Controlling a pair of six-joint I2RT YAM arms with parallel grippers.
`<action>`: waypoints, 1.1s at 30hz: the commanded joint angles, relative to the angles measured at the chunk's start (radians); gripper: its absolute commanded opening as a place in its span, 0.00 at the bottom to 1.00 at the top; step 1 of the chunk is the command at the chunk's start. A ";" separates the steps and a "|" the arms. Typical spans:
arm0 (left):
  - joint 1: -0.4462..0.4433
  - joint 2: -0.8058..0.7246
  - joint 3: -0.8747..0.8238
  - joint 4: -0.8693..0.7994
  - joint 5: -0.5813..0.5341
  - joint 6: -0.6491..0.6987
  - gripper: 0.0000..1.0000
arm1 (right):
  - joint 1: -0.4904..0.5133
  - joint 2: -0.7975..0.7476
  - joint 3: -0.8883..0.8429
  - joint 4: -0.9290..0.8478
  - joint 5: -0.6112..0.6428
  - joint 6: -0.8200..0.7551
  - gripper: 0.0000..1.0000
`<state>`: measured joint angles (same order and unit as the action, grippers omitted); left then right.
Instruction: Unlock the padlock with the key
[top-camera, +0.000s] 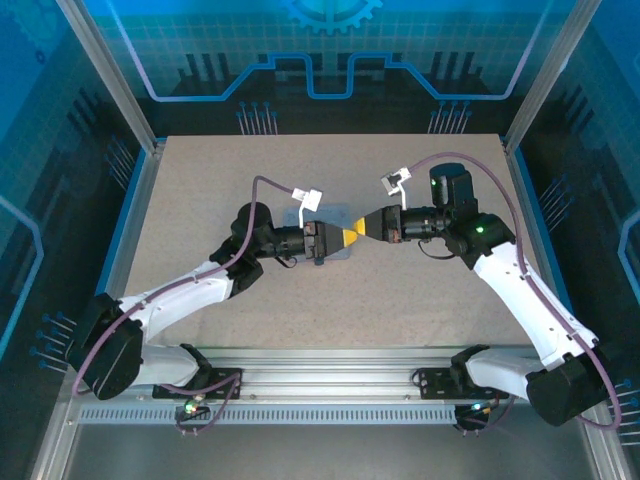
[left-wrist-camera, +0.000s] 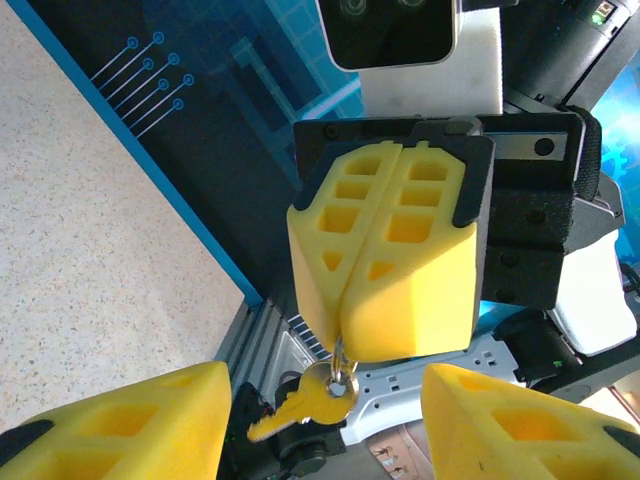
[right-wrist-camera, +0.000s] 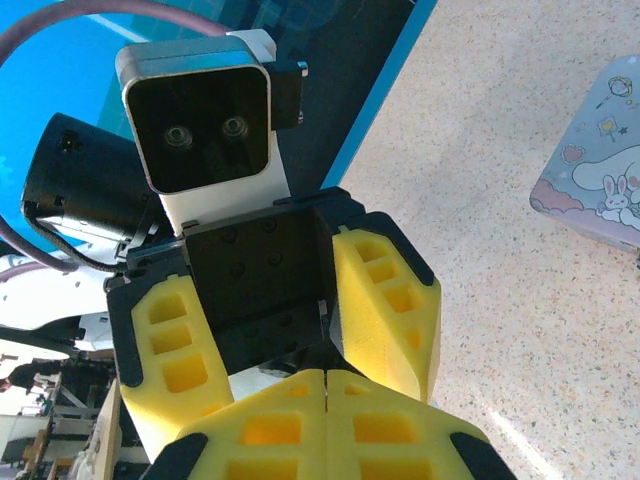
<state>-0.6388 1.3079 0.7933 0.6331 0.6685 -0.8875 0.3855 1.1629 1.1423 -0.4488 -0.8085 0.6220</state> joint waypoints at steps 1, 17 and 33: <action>-0.010 0.003 0.034 0.023 -0.007 0.010 0.54 | 0.007 -0.019 -0.016 0.007 -0.029 0.008 0.00; -0.019 0.013 0.026 0.037 0.016 0.000 0.22 | 0.005 -0.026 -0.019 0.016 -0.024 0.015 0.00; -0.025 0.049 0.031 0.081 0.015 -0.016 0.42 | 0.002 -0.035 -0.025 0.026 -0.028 0.027 0.00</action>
<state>-0.6567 1.3334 0.7963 0.6754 0.6777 -0.8936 0.3851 1.1500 1.1286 -0.4400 -0.8124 0.6369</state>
